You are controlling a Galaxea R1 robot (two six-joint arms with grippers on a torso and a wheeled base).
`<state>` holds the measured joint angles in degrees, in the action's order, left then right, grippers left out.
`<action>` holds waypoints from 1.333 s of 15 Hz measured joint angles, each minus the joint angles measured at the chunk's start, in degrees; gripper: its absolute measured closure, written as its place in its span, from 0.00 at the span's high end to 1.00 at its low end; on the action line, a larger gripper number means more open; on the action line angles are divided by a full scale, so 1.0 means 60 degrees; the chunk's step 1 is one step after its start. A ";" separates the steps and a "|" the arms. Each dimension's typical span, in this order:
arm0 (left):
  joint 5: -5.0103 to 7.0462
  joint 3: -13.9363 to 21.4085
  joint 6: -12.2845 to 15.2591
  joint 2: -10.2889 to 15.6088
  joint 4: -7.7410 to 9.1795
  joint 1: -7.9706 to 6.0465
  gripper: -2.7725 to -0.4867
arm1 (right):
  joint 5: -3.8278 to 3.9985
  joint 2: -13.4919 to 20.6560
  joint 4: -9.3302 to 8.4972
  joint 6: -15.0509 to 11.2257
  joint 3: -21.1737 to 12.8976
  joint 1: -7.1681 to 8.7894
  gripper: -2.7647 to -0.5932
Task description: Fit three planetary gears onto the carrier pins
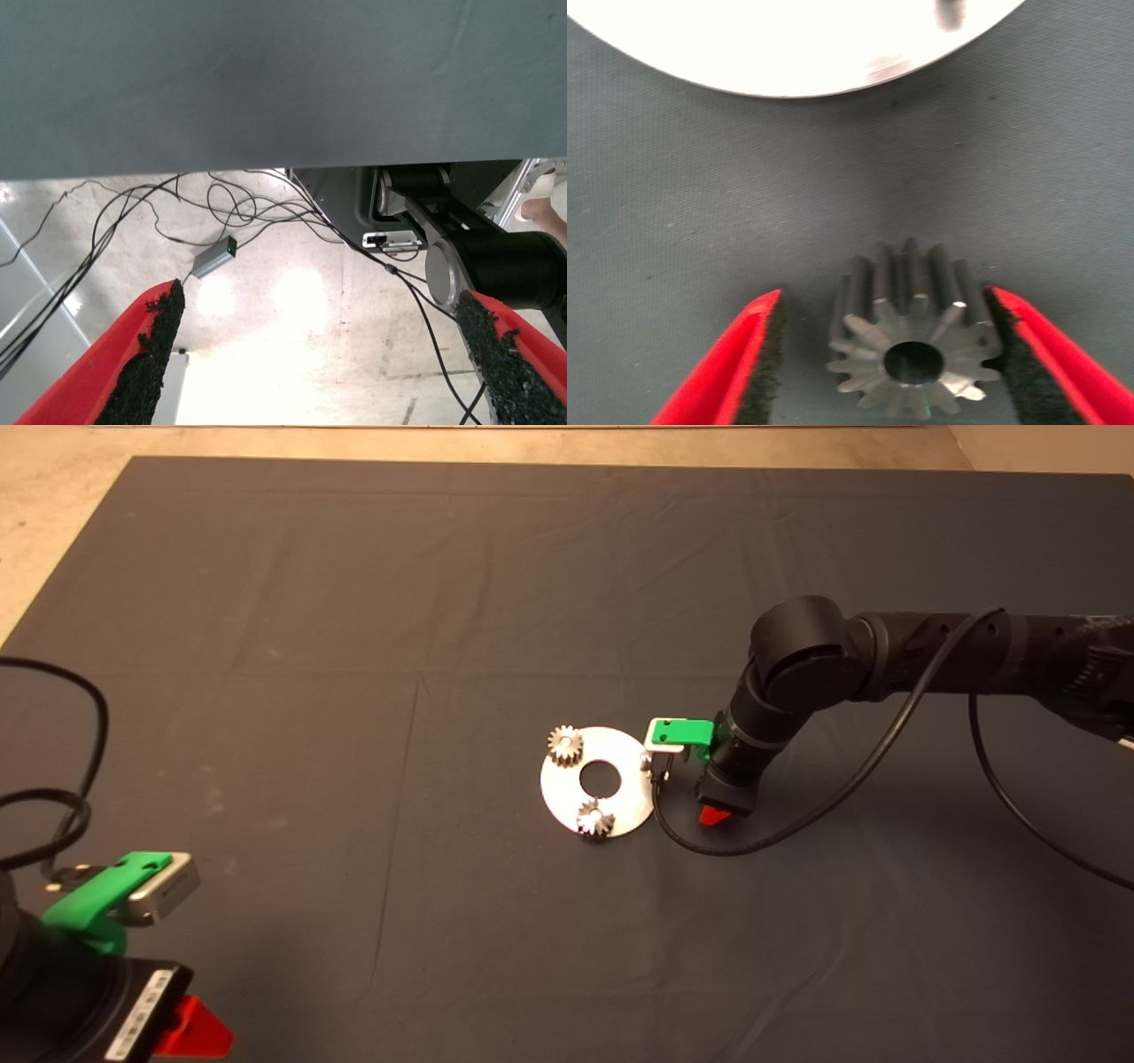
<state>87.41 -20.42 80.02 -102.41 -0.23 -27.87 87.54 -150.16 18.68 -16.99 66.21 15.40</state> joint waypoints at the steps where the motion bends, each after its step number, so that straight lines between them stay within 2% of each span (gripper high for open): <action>1: 0.0003 0.0014 -0.0052 0.0145 0.0019 0.0000 0.74 | 0.0004 0.0000 0.0002 -0.0001 0.0022 0.0002 0.43; 4: 0.0000 0.0055 -0.0181 0.0337 0.0082 -0.0022 0.74 | -0.0006 0.0000 0.0002 0.0003 0.0102 -0.0004 0.42; 6: 0.0000 0.0059 -0.0217 0.0410 0.0111 -0.0022 0.74 | 0.0000 0.0000 0.0006 -0.0001 0.0132 0.0000 0.36; 20: -0.0001 0.0061 -0.0317 0.0480 0.0124 -0.0022 0.74 | 0.0010 -0.0004 0.0071 -0.0007 0.0207 0.0000 0.25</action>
<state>87.40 -20.05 78.12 -99.54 0.52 -28.00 87.60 -150.19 19.10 -17.03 67.45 15.40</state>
